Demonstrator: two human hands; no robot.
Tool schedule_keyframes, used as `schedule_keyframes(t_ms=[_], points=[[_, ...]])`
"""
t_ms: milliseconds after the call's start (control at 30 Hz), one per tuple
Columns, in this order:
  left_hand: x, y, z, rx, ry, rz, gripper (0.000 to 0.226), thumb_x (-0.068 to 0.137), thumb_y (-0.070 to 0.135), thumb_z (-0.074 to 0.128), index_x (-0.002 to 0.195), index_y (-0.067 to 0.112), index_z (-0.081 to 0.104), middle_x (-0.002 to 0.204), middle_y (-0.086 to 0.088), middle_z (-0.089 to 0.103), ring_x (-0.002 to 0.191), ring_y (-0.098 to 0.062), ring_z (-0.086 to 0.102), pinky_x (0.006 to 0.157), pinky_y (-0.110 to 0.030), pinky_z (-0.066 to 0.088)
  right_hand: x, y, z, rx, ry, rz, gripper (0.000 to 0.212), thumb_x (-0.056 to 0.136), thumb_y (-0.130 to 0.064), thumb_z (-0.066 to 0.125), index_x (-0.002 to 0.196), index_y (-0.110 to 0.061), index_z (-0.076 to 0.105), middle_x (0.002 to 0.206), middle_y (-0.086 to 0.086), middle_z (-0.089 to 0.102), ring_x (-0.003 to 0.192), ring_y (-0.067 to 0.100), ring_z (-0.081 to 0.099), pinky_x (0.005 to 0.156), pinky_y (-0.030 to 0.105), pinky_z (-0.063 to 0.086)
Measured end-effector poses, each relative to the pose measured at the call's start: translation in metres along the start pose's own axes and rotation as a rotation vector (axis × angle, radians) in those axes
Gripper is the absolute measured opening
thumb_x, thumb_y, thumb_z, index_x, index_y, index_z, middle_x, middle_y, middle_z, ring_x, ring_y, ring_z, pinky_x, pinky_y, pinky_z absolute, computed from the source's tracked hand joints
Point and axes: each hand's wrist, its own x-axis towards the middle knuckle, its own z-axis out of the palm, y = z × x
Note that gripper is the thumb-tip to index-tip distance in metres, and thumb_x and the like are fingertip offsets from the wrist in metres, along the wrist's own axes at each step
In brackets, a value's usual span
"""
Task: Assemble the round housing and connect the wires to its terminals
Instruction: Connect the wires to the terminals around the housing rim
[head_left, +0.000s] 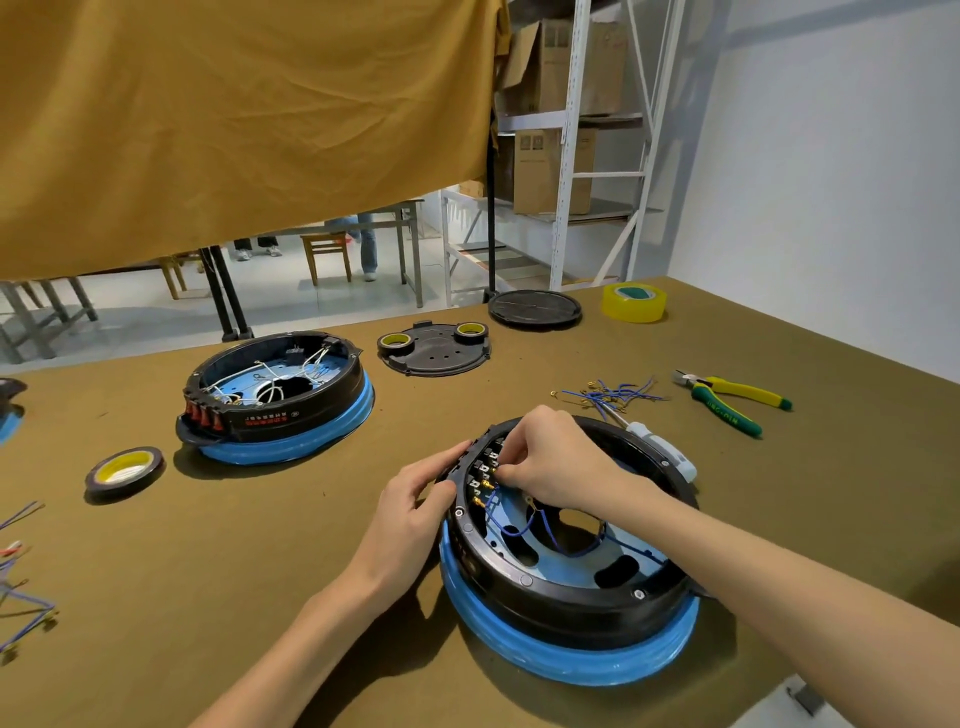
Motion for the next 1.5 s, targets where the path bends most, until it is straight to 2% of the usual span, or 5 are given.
schedule_keyframes(t_ms=[500,667,1067,1333,1500], points=[[0.000,-0.001,0.006,0.039,-0.012,0.011,0.066,0.089,0.051,0.040,0.151,0.028,0.047,0.150,0.012,0.053,0.142,-0.008,0.044,0.119,-0.049,0.036,0.001,0.020,-0.027,0.069,0.027,0.031,0.014,0.091,-0.025,0.073,0.082,-0.017,0.081,0.067,-0.002,0.073,0.055,0.008,0.059,0.046,0.013,0.041],[0.002,-0.001,0.007,0.032,-0.041,-0.010,0.064,0.091,0.038,0.036,0.153,0.024,0.043,0.151,0.008,0.052,0.143,-0.012,0.044,0.120,-0.048,0.034,0.004,0.014,-0.005,0.037,0.007,0.022,0.013,0.091,-0.020,0.073,0.089,-0.012,0.083,0.077,-0.002,0.074,0.070,0.010,0.066,0.065,0.029,0.055],[0.002,-0.003,0.004,0.106,-0.047,0.001,0.073,0.086,0.059,0.034,0.153,0.032,0.043,0.152,0.014,0.049,0.141,-0.001,0.042,0.121,-0.046,0.034,0.004,0.015,-0.019,0.061,-0.047,-0.012,0.014,0.091,-0.024,0.075,0.099,-0.013,0.081,0.081,-0.006,0.072,0.072,0.005,0.064,0.063,0.019,0.047],[0.000,0.024,0.008,0.295,0.160,0.345,0.047,0.091,0.012,0.063,0.131,0.036,0.058,0.130,0.024,0.058,0.131,0.003,0.047,0.109,-0.021,0.036,-0.033,0.056,-0.065,-0.066,0.475,0.041,0.016,0.099,-0.028,0.060,0.101,-0.021,0.074,0.094,-0.003,0.067,0.084,0.015,0.063,0.075,0.035,0.053],[0.007,0.065,0.035,0.536,-0.313,0.446,0.027,0.093,0.026,0.068,0.120,0.033,0.072,0.111,0.024,0.069,0.113,0.002,0.059,0.098,-0.019,0.046,-0.029,0.078,-0.043,-0.036,0.239,0.297,0.046,0.108,-0.033,0.039,0.066,-0.016,0.045,0.066,0.005,0.053,0.070,0.033,0.053,0.053,0.034,0.029]])
